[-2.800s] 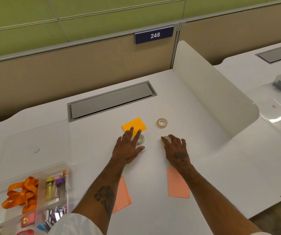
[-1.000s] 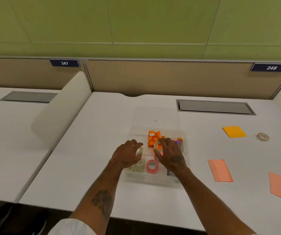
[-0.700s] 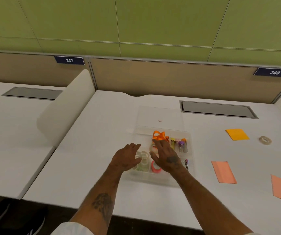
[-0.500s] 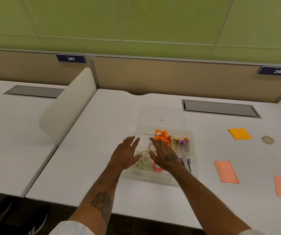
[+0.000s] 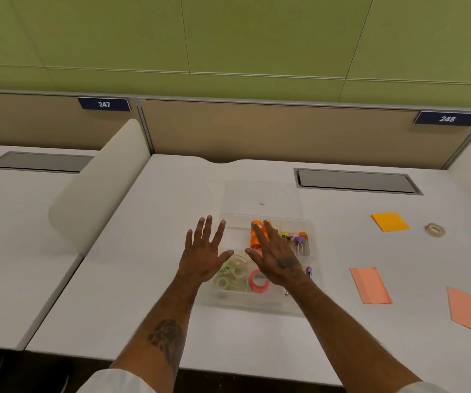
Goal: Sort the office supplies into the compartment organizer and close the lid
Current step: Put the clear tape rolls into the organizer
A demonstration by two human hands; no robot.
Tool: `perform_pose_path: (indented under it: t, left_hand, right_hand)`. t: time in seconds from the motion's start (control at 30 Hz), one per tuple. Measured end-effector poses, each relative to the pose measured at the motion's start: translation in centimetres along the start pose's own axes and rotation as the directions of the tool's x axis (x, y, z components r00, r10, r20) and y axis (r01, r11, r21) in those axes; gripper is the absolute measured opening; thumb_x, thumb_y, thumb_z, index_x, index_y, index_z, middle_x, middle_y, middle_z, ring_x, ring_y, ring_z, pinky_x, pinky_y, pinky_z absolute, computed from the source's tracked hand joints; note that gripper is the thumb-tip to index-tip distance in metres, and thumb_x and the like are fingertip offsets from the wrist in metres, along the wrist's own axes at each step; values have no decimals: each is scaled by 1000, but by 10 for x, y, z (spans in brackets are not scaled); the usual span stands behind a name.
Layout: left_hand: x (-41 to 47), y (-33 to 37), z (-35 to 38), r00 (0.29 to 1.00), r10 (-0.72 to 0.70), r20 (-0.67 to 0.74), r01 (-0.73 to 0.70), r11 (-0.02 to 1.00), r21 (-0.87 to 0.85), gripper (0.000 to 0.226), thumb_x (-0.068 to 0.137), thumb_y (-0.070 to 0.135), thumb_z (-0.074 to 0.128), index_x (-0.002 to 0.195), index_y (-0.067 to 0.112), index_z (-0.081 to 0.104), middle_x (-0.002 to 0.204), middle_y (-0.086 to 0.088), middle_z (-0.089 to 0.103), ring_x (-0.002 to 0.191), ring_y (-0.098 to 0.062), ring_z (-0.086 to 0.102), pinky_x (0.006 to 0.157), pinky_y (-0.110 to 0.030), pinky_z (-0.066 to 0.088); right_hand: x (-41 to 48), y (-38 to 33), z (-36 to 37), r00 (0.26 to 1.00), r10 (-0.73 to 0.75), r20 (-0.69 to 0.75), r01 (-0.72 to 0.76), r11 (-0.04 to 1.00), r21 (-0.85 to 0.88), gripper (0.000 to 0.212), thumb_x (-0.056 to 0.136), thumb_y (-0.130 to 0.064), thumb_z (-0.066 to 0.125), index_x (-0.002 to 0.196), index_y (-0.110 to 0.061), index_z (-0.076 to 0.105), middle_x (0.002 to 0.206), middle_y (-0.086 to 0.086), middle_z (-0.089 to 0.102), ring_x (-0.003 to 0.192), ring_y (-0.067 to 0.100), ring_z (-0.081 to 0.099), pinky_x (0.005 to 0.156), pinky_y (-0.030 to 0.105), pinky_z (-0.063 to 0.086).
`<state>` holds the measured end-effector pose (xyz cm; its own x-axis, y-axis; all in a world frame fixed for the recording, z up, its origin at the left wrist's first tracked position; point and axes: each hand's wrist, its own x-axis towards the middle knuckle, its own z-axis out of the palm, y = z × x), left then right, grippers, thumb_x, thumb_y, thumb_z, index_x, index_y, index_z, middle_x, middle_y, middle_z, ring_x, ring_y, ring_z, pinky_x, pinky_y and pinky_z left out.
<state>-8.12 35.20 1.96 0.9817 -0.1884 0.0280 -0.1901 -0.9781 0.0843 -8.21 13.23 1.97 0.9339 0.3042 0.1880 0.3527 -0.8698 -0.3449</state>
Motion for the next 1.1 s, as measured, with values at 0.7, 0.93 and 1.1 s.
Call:
perform_pose_path:
  t: [0.7, 0.93, 1.1]
  left_hand:
    - [124, 248, 41, 964, 264, 32, -262, 963, -60, 77, 83, 77, -2, 144, 38, -29, 160, -4, -24, 148, -26, -21, 116, -50, -12]
    - [150, 337, 67, 945, 317, 76, -308, 944, -117, 79, 87, 73, 7, 148, 33, -22, 161, -5, -21, 148, -25, -21, 118, -50, -7]
    - [166, 386, 84, 937, 327, 126, -315, 944, -102, 79, 90, 71, 13, 151, 31, -18, 162, -6, -18, 149, -25, -17, 119, -51, -3]
  right_hand:
    - [-80, 243, -105, 893, 447, -51, -446, 863, -237, 78, 87, -70, 8, 153, -30, -1, 161, 16, 0, 149, 32, 6, 113, 56, 22]
    - [-107, 331, -127, 856, 517, -15, -504, 827, -247, 78, 87, -70, 11, 153, -30, 1, 161, 15, 0, 149, 33, 5, 114, 57, 21]
    - [-121, 386, -138, 834, 551, -14, -534, 801, -270, 78, 86, -71, 9, 153, -31, -1, 161, 15, 2, 148, 34, 6, 114, 56, 21]
